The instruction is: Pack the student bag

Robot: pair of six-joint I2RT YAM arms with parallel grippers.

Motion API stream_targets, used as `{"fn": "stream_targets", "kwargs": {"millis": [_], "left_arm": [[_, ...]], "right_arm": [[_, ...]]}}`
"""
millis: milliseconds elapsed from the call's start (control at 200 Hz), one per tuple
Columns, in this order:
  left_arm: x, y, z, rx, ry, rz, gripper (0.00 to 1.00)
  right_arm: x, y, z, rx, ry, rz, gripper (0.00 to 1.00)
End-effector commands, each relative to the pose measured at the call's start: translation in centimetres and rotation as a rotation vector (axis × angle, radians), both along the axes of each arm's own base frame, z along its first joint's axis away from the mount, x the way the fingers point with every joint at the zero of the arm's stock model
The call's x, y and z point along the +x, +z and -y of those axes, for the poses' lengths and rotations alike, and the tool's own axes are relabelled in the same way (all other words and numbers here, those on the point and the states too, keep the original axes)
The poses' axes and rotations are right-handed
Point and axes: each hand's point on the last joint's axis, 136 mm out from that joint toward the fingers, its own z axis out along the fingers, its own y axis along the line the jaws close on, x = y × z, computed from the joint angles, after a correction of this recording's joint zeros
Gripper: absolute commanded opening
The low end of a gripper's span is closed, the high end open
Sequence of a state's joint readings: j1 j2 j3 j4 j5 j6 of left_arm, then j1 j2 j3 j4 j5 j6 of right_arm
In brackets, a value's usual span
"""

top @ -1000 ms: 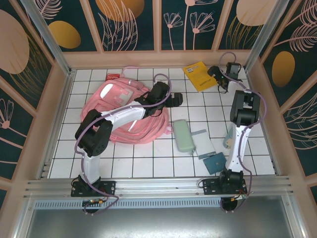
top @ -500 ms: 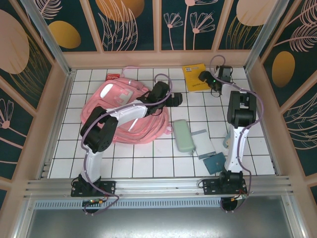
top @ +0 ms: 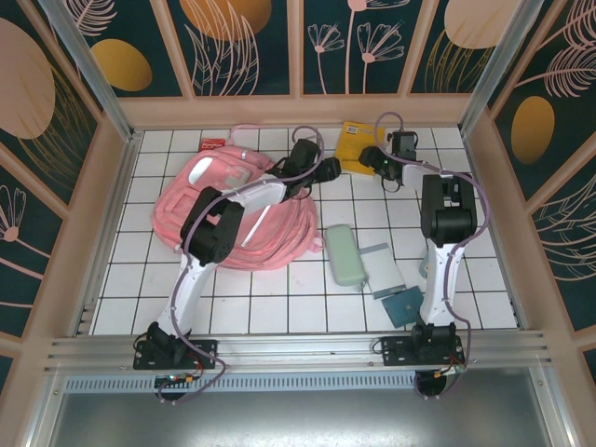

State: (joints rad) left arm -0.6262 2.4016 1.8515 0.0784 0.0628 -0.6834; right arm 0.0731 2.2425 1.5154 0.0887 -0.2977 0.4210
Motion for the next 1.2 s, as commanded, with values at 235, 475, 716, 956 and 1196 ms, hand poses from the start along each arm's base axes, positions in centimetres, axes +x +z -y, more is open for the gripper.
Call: {"fn": "stream_targets", "kwargs": {"millis": [235,475,716,956,1196], "left_arm": [[5.2,-3.8,2.0,0.002,0.044,0.004,0.73],[4.7,-5.5,4.1,-0.072,-0.053,-0.019,0.74],[2.4,-3.8,6.8,-0.164,-0.252,-0.025,0.68],[-0.3,-3.6,5.9,-0.14,-0.288,-0.067,0.65],[-4.7,-2.8,5.1,-0.126,-0.304,-0.099,0.65]], "right_arm": [[-1.5,-0.4,-0.4,-0.01,-0.001,-0.055,0.63],[-1.7,-0.6,-1.3,0.016,0.028,-0.059,0.6],[-2.3,0.2,-3.5,0.039,0.083,-0.045,0.47],[-3.4,0.3,-3.4,0.021,0.076,-0.062,0.25],[-6.2,1.0,-3.1,-0.006,0.073,-0.068,0.23]]}}
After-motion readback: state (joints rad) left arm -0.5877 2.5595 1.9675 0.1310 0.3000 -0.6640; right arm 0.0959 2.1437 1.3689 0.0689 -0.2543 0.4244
